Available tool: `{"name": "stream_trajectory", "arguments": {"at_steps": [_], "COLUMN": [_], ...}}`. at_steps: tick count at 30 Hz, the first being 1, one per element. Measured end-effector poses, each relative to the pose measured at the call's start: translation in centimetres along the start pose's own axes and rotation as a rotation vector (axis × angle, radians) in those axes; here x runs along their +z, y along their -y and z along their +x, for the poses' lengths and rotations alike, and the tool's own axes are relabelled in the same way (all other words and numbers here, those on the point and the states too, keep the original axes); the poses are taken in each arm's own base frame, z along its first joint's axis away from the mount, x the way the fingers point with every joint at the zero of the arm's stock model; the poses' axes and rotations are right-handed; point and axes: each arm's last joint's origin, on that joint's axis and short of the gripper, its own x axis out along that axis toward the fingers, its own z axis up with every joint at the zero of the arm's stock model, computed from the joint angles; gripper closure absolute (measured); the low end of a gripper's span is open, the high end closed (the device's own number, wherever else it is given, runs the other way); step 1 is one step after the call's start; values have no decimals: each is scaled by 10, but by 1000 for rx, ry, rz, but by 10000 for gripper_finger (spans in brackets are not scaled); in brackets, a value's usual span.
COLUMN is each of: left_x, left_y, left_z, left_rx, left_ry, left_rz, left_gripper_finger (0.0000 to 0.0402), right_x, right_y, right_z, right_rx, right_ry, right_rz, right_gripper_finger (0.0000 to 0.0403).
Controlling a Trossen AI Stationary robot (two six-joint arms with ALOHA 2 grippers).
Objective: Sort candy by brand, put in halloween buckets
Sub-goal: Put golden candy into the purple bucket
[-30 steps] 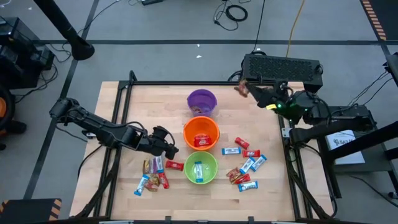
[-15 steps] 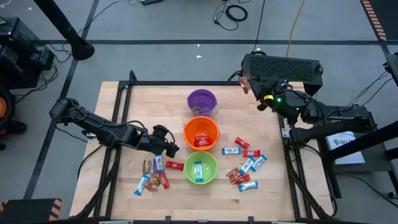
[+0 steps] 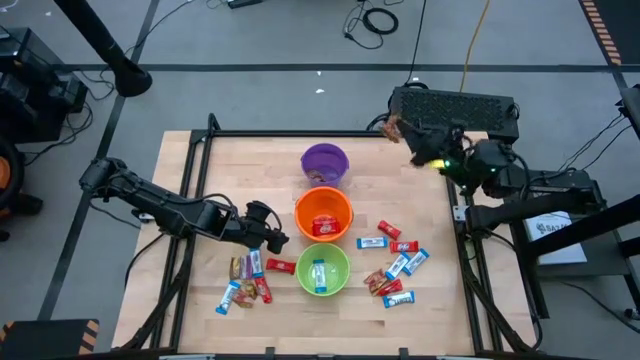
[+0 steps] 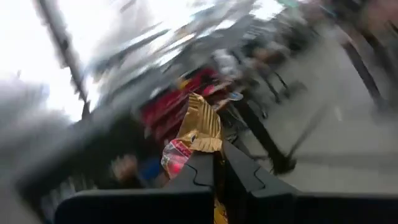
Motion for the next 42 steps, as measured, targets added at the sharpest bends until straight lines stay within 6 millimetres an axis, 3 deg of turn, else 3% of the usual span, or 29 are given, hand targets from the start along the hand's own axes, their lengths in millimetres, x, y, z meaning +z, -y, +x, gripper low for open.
{"name": "stream_trajectory", "arguments": {"at_steps": [6,15,21,26,29,36,42], "left_x": [0,0,0,0,0,1,0], "left_y": [1,1,1,1,1,0,1], "left_z": [0,0,0,-1,-1,-1,-1], "left_rx": [-6,-7,-7,-9,-9,-7,-15], "left_ry": [-2,-11,-11,-10,-8,-1,-37], "left_rz": [28,29,24,21,13,-42,-125], "left_gripper_finger": [132,132,132,132,132,132,132], "right_x": [-7,-14,-14,-10,-12,-30,-34], "right_y": [-8,-13,-14,-11,-8,4,18], "right_z": [-2,-8,-9,-7,-3,26,65], "right_rx": [329,359,353,184,101,16,13], "right_ry": [-105,-90,-117,-124,-116,-156,-343], "right_rz": [-591,-899,-755,-224,-32,41,-9], "right_gripper_finger": [403,403,402,402,402,402,402]}}
